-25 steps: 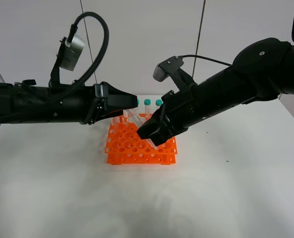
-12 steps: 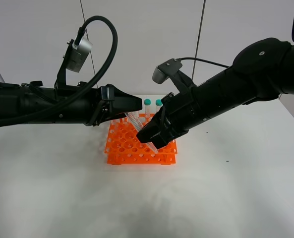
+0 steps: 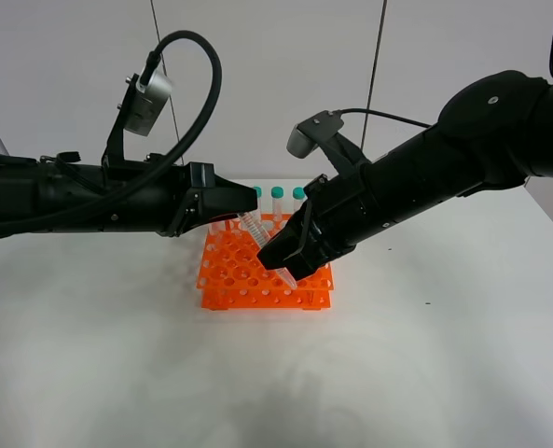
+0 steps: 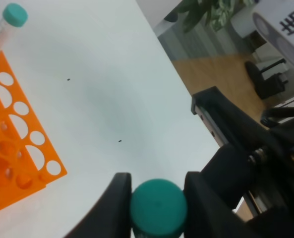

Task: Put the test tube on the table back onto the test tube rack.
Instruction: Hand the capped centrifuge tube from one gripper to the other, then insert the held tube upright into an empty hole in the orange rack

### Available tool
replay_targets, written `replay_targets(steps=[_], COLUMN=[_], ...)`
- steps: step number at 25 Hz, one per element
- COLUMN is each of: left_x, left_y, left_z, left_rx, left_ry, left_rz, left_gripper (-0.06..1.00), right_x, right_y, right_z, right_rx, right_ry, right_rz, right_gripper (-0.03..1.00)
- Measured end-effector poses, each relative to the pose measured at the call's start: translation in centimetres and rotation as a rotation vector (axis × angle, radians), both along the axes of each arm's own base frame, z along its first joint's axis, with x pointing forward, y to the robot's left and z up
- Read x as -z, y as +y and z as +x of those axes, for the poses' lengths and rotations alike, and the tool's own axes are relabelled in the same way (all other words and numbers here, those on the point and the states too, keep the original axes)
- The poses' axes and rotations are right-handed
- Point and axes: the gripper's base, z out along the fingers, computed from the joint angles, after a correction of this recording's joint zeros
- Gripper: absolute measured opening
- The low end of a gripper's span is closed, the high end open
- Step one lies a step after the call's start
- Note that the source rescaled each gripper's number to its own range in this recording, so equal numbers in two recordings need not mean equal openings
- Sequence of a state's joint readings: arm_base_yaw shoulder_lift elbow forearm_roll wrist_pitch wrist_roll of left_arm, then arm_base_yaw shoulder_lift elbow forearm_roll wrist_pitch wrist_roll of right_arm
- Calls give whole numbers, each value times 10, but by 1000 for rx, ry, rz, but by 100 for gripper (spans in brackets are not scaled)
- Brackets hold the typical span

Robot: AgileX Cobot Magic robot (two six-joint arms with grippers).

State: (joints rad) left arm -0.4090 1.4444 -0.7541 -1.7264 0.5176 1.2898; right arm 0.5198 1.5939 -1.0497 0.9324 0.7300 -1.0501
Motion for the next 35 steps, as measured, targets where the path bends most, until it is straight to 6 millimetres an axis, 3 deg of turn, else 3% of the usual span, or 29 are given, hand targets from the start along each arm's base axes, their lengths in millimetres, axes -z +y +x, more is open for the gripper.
replay_targets(steps=[8,10,12,13,14,16,20,26,31,35], left_x=[0,0,-1,-1,-1,-1,-1,-1,-1,-1], left_y=[0,0,-1,-1,-1,-1,-1,-1,-1,-1], left_z=[0,0,-1,-1,-1,-1,-1,-1,-1,-1], left_rx=[-1,4,10,10,10,10,10,10,10,10], left_ry=[1,1,1,1,1,1,1,1,1,1], left_rz=[-2,-5,-10,-10,-10,-10,-10,-10,-10,-10], left_gripper=[0,0,0,0,0,0,0,0,0,0], right_x=[0,0,0,0,0,-1,-18,-64,-82,-65], right_y=[0,0,-1,-1,-1,-2,-10,-31,-54,-81], right_z=[1,2,4,4,4,3,-9,-22,-3,24], right_rx=[5,16,30,32,31,35,38,130,369,563], right_ry=[-5,-13,-26,-30,-32,-29,-22,-10,-17,55], right_rz=[0,-1,-1,-2,-5,-12,-30,-164,-309,-389], right_gripper=[3,24,64,77,87,96,100,100,100,100])
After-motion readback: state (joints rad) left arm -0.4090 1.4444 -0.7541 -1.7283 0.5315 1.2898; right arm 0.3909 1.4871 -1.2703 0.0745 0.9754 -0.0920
